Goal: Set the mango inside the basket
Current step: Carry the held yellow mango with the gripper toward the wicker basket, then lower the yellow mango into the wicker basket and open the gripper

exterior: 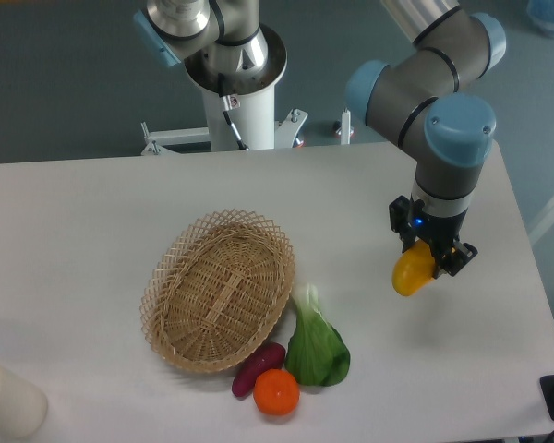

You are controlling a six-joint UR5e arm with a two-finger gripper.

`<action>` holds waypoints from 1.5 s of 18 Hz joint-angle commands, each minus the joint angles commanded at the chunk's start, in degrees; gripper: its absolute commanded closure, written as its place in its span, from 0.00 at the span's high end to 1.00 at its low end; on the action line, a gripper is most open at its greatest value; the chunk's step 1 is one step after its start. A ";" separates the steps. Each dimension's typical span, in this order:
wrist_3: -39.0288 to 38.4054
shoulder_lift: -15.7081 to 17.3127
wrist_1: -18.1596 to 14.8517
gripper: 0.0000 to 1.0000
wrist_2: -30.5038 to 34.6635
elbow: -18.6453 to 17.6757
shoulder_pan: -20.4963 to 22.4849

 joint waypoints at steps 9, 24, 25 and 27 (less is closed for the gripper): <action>-0.97 0.44 -0.52 0.37 -1.84 -0.44 0.53; -11.51 2.99 -1.94 0.37 -3.69 -4.04 -9.48; -11.95 3.08 -1.85 0.37 -3.61 -4.83 -10.80; -12.39 4.39 -1.76 0.37 -3.43 -6.84 -13.26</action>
